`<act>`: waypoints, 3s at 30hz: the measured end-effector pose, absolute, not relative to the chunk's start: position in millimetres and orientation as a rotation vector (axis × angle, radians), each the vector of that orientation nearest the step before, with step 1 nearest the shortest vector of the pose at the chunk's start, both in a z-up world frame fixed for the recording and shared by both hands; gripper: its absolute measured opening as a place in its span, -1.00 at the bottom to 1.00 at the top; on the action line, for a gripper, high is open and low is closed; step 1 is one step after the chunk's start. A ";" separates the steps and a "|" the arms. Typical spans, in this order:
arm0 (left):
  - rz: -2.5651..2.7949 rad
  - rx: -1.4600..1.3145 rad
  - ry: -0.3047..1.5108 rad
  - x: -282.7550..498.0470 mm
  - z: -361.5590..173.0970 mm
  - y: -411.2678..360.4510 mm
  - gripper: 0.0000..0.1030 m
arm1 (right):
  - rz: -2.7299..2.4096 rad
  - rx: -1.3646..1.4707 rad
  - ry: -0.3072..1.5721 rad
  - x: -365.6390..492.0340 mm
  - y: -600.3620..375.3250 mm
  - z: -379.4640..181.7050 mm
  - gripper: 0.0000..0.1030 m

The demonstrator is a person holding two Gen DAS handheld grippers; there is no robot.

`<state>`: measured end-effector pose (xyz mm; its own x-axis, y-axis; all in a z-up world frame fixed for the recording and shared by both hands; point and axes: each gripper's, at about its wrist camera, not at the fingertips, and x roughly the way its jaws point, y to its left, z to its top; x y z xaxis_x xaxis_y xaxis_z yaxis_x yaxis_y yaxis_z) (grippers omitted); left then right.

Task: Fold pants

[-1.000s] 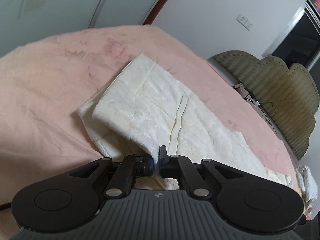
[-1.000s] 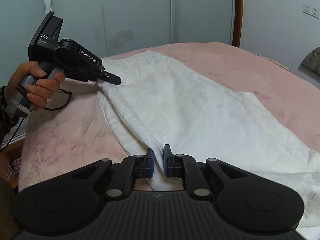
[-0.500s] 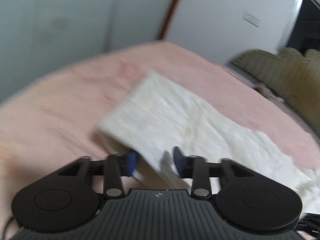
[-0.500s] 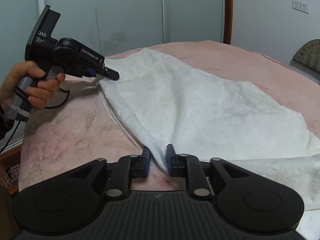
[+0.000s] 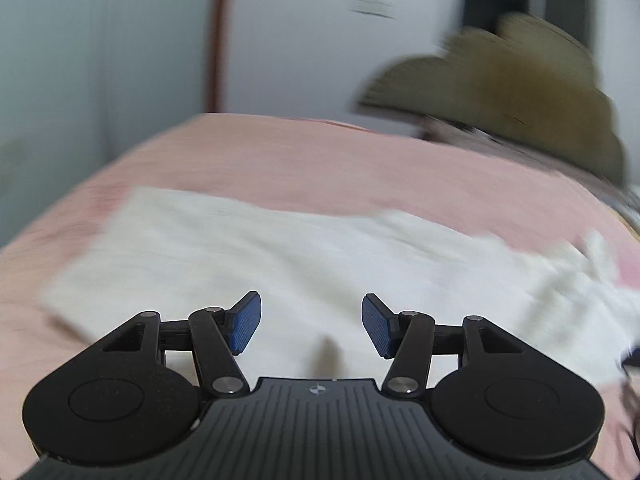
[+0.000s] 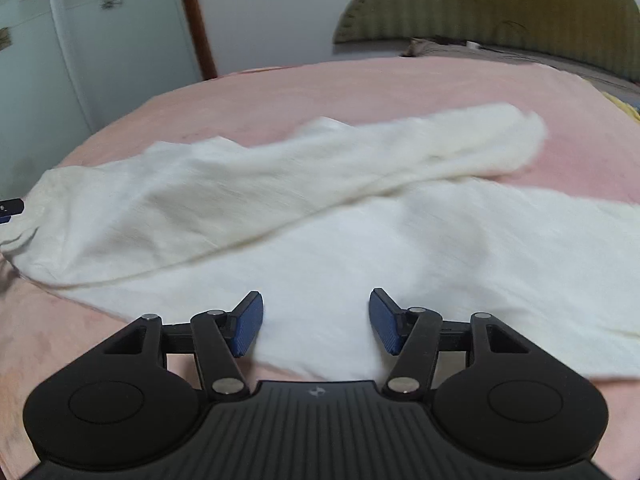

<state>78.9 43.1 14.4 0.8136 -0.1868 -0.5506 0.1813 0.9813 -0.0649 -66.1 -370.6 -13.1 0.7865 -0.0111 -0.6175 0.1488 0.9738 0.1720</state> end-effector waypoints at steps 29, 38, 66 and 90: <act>-0.562 0.290 0.555 8.1 -43.5 -115.4 0.28 | -0.462 0.948 0.250 -191.2 -543.4 -53.6 -0.74; -0.596 0.279 0.500 22.2 -24.6 -132.9 0.35 | -0.600 0.706 0.353 -189.7 -531.1 -35.1 -0.56; -0.585 0.517 0.458 62.7 -49.4 -160.7 0.43 | 0.225 1.021 0.495 -5.4 -439.3 -54.3 0.55; -0.504 0.151 0.621 125.9 -42.4 -123.7 0.55 | 0.250 1.015 0.596 18.1 -412.9 -47.4 0.60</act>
